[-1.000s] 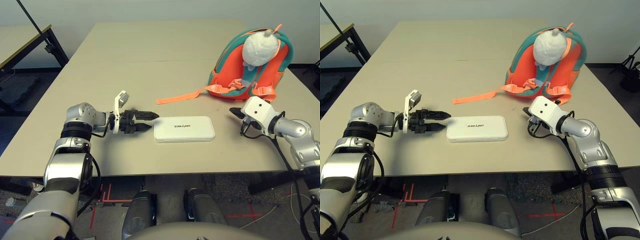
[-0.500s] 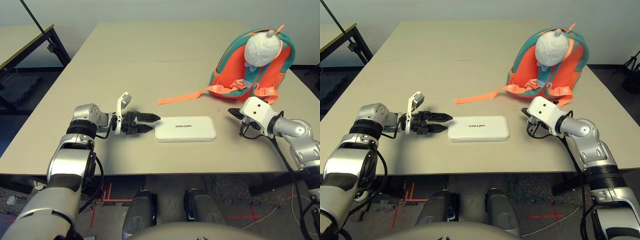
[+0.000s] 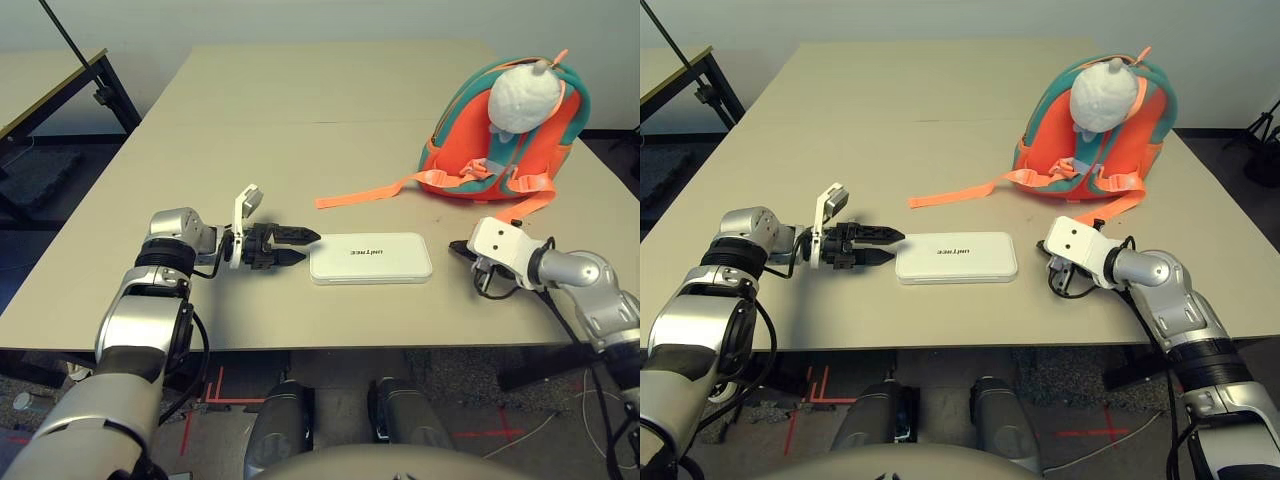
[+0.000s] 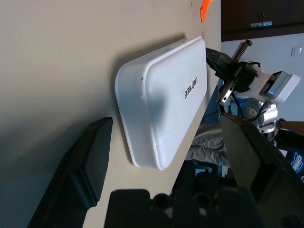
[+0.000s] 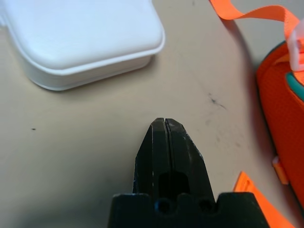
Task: Put the pencil case into the backpack and zip it.
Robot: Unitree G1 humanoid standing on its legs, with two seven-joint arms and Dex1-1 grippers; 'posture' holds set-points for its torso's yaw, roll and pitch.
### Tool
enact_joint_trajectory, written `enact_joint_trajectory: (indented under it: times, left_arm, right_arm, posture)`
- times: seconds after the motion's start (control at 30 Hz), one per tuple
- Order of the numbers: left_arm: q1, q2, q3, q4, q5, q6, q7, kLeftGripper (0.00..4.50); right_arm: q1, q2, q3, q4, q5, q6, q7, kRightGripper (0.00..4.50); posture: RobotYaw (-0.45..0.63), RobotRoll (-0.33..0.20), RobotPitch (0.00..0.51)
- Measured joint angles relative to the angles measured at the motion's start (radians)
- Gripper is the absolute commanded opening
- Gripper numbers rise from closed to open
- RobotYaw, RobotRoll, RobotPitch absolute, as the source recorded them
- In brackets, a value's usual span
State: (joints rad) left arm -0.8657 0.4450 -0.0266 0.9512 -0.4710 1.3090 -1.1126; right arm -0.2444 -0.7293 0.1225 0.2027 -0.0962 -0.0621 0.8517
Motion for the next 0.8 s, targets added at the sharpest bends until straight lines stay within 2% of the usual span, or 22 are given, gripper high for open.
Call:
enact_joint_trajectory:
  times: [0.37,0.8]
  left_arm:
    - [0.0,0.0,0.001,0.0,0.002,0.0,-0.001,4.5]
    - [0.0,-0.002,0.005,0.0,0.002,0.001,-0.001,4.5]
  right_arm:
    - [-0.011,0.024,0.06,-0.005,-0.013,0.002,0.025,0.02]
    - [-0.052,0.058,0.068,-0.011,-0.023,0.008,0.026,0.02]
  posture:
    - [-0.18,0.0,0.025]
    - [-0.18,0.0,0.027]
